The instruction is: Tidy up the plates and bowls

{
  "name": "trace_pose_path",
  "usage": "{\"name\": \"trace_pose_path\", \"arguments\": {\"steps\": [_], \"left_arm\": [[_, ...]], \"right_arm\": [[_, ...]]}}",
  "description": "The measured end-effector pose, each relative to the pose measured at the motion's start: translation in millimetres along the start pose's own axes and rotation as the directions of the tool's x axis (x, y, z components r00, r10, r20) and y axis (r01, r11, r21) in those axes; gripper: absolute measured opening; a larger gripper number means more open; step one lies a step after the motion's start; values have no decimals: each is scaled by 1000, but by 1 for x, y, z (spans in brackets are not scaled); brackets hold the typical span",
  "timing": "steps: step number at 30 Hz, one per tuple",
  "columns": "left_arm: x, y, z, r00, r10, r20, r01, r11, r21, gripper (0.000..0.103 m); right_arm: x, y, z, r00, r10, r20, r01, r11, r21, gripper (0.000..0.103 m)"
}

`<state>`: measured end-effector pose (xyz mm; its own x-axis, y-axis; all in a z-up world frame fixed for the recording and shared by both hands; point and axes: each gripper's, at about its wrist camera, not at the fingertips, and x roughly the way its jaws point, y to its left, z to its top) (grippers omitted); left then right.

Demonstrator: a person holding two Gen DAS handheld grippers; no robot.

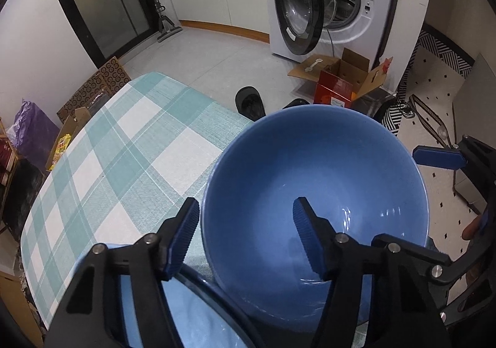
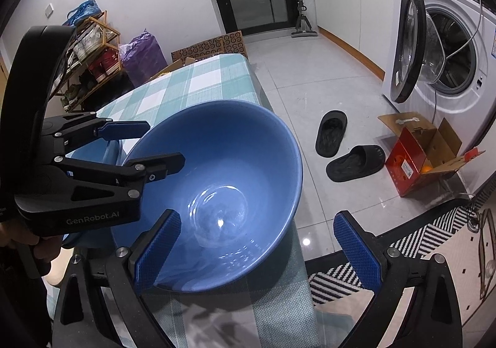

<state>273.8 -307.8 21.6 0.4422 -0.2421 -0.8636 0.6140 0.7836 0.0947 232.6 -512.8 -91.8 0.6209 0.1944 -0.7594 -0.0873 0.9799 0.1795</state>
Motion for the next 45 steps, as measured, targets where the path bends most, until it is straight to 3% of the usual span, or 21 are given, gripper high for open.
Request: {"name": "trace_pose_path", "arguments": {"steps": [9,16,19,21,23,31,36,45], "left_arm": [[3,-4,1,1000,6,-19,-6,1000,12,54],[-2,-11,-5,1000,9,-19,-8,999,46,54],[-5,-12,-8,1000,4,-18,-3,999,52,54],[-6,-13,-9,1000,5,-19,-4,998,55,54],[-7,-14,-10,1000,2,-19,-1,998,57,53],[-8,-13,-14,999,29,-16,-28,998,62,38],[-10,-11,-15,999,32,-9,-32,999,42,32],[-11,-8,-14,1000,22,2,-22,1000,6,22]], "right_arm": [[-1,-2,0,1000,3,-4,-3,1000,6,101],[2,-1,0,1000,7,-23,-7,1000,-1,100],[3,0,-2,999,6,-35,-6,1000,-7,92],[4,0,-2,999,7,-45,-8,1000,-8,81],[5,-1,-4,999,-1,-51,0,1000,-13,80],[2,-3,-6,999,3,-50,-4,1000,-18,61],[-1,-10,-5,999,-19,-37,19,1000,-3,44],[-7,-20,-4,999,-48,-10,48,999,14,33]]}}
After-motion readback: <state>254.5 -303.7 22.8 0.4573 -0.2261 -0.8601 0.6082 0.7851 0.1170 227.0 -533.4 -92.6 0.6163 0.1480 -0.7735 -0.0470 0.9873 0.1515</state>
